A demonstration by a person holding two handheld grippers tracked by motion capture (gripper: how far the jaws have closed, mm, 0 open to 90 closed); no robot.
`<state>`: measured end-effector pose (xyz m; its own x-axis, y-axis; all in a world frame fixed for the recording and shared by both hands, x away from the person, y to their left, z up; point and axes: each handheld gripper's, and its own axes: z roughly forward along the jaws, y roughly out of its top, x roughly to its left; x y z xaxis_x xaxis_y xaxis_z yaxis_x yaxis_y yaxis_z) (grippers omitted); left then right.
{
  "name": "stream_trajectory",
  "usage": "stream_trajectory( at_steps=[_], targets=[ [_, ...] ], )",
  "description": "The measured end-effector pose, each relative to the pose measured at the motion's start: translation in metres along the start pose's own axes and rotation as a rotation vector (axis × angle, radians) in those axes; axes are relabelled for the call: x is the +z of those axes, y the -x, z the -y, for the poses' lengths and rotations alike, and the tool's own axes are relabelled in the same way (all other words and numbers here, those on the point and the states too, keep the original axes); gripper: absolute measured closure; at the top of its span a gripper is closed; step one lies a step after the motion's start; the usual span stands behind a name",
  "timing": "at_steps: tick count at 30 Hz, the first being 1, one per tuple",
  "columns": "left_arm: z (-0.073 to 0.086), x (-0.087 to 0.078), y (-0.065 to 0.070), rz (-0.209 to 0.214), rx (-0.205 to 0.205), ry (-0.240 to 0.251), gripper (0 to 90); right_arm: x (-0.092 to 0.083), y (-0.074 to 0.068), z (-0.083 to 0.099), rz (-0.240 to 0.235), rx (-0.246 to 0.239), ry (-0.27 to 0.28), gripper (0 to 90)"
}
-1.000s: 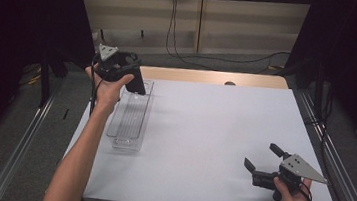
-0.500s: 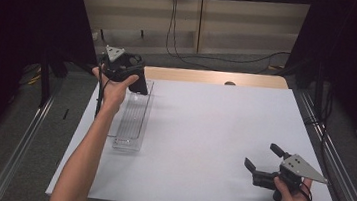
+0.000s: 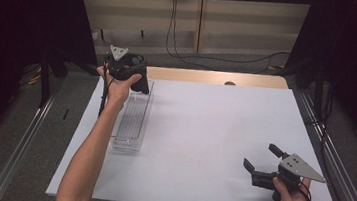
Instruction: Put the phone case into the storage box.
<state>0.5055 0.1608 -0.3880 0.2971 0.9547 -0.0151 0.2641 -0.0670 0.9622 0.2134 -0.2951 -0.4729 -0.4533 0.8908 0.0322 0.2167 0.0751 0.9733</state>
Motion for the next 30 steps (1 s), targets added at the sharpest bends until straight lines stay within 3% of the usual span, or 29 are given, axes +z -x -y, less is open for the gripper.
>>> stream_trajectory(
  at_steps=[14,19,20,22,26,30],
  targets=[
    [0.013,0.013,0.002,-0.022,0.001,-0.035,13.1,0.0,0.0,0.0,-0.001,0.007,-0.001,0.0],
    [0.016,0.016,0.0,-0.005,0.013,-0.034,13.0,0.0,0.0,0.0,0.001,0.013,-0.003,0.0],
    [0.017,0.017,0.0,-0.028,0.021,-0.041,13.0,0.0,0.0,0.0,0.0,0.012,-0.003,0.0],
    [0.018,0.018,0.0,-0.017,0.005,-0.033,13.0,0.0,0.0,0.0,-0.005,0.014,-0.005,0.0],
    [0.021,0.02,-0.002,-0.02,0.013,-0.042,12.9,0.0,0.0,0.0,-0.007,0.008,-0.003,0.0],
    [0.02,0.02,0.001,-0.039,0.008,-0.045,12.7,0.0,0.0,0.0,-0.006,0.016,-0.004,0.0]
  ],
)
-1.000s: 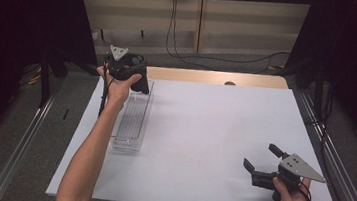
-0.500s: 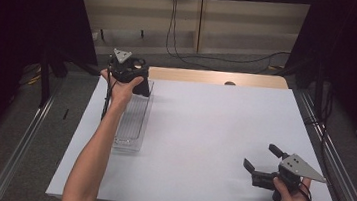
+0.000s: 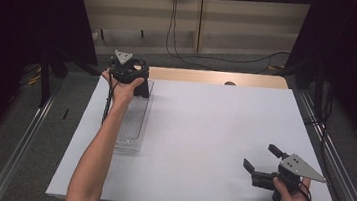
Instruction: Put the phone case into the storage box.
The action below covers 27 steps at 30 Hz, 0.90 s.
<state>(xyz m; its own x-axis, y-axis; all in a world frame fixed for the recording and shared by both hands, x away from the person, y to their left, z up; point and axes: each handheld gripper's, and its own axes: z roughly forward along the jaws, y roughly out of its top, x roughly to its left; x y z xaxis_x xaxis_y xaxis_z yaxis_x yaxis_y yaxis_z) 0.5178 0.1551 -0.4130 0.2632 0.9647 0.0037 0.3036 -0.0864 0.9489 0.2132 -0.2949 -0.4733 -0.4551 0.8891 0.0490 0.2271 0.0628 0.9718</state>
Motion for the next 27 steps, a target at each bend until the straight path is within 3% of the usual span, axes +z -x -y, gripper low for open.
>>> stream_trajectory(
  at_steps=[7,12,14,15,24,25,27],
  targets=[
    [-0.0005,0.0001,0.0032,-0.04,-0.017,0.0,11.8,-0.0002,-0.0002,0.0001,-0.006,-0.005,-0.002,0.0],
    [-0.0017,0.0005,0.0051,-0.037,-0.036,0.026,11.3,-0.0001,-0.0001,0.0002,-0.003,-0.003,-0.003,0.0],
    [-0.0024,0.0004,0.0065,-0.055,-0.036,0.028,11.4,0.0,0.0,0.0002,-0.003,-0.002,-0.003,0.0],
    [-0.0022,0.0012,0.0061,-0.039,-0.034,0.037,11.4,-0.0001,-0.0001,0.0002,-0.002,-0.003,-0.002,0.0],
    [-0.0008,0.004,0.0069,-0.033,-0.054,0.045,11.4,-0.0002,-0.0004,0.0002,-0.006,0.0,-0.001,0.0],
    [-0.001,0.0039,0.008,-0.052,-0.059,0.037,11.4,-0.0002,-0.0003,0.0002,-0.004,0.0,-0.001,0.0],
    [-0.001,0.0046,0.0083,-0.049,-0.065,0.035,11.4,-0.0002,-0.0003,0.0002,-0.008,0.002,-0.004,0.0]
  ],
)
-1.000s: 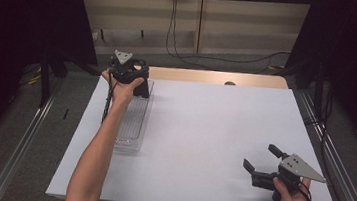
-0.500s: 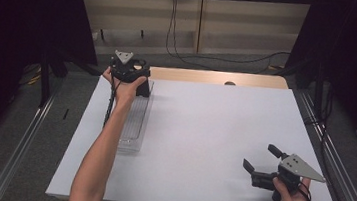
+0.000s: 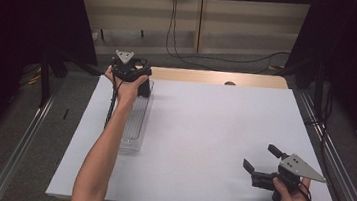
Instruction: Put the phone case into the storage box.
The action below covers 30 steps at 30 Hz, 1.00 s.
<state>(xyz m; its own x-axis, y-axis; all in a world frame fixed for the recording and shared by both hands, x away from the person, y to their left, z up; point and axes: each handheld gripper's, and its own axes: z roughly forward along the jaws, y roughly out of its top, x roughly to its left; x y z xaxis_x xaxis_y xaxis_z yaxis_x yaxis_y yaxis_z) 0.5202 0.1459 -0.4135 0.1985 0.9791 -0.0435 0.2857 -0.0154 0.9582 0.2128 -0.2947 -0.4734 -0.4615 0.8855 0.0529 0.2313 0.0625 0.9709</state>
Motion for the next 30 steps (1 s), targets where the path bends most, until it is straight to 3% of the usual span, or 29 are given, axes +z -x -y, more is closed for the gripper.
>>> stream_trajectory(
  at_steps=[12,16,18,20,28,30],
  targets=[
    [0.0,0.005,0.001,0.021,-0.008,0.001,10.7,-0.0002,-0.0004,0.0,-0.005,0.0,-0.001,0.0],
    [0.0002,0.0065,0.0008,0.052,-0.009,0.007,9.0,-0.0002,0.0,0.0,-0.004,-0.004,0.002,0.0],
    [-0.0005,0.0061,0.0011,0.04,-0.005,0.001,7.7,0.0,-0.0003,0.0001,-0.003,0.002,0.002,0.0],
    [-0.0007,0.007,-0.0004,0.065,-0.005,0.005,7.4,0.0,-0.0001,0.0001,0.0,0.0,0.001,0.0],
    [-0.0024,0.0071,-0.0019,0.08,-0.011,-0.003,4.1,0.0002,-0.0001,0.0001,-0.002,0.001,-0.002,0.0],
    [-0.0029,0.0071,-0.0018,0.083,0.005,0.006,3.9,0.0004,-0.0002,0.0002,-0.003,-0.001,-0.002,0.0]
  ],
)
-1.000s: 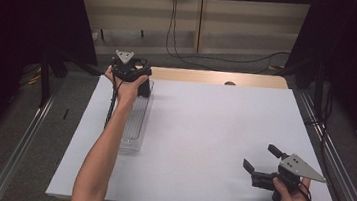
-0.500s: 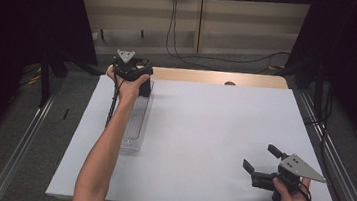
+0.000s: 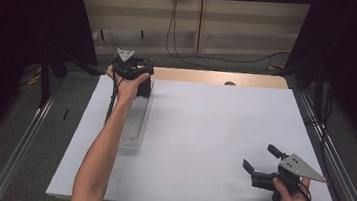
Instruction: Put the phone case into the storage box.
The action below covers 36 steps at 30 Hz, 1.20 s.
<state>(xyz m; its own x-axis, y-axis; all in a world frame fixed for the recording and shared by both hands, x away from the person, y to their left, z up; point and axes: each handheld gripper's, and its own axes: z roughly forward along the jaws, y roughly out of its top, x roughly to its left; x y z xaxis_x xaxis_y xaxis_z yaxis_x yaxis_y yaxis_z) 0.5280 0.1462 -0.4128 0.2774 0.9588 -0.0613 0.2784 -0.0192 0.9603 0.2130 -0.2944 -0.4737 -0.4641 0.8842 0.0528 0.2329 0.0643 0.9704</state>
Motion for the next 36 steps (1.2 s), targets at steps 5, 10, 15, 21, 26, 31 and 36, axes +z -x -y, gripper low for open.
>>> stream_trajectory(
  at_steps=[5,10,15,21,26,31,36],
  targets=[
    [-0.004,-0.001,-0.001,0.017,-0.002,0.021,3.9,0.0,0.0,0.0,-0.005,-0.004,0.001,0.0],
    [-0.008,-0.004,-0.002,0.021,0.007,0.033,3.3,0.001,0.0,0.0,-0.002,-0.002,-0.002,0.0],
    [-0.011,-0.007,-0.006,0.038,0.019,0.058,3.3,0.0,0.0,0.0,-0.003,-0.003,-0.001,0.0],
    [-0.015,-0.01,-0.008,0.044,0.012,0.068,3.3,0.001,0.0,0.0,-0.002,-0.002,0.0,0.0],
    [-0.02,-0.014,-0.008,0.055,0.02,0.095,3.6,0.001,0.0,0.0,-0.003,-0.002,-0.001,0.0],
    [-0.024,-0.02,-0.009,0.082,0.024,0.101,3.6,0.001,0.0,0.0,0.0,-0.003,-0.001,0.0],
    [-0.028,-0.025,-0.01,0.111,0.024,0.121,3.5,0.0,0.001,0.0,0.005,-0.003,0.003,0.0]
  ],
)
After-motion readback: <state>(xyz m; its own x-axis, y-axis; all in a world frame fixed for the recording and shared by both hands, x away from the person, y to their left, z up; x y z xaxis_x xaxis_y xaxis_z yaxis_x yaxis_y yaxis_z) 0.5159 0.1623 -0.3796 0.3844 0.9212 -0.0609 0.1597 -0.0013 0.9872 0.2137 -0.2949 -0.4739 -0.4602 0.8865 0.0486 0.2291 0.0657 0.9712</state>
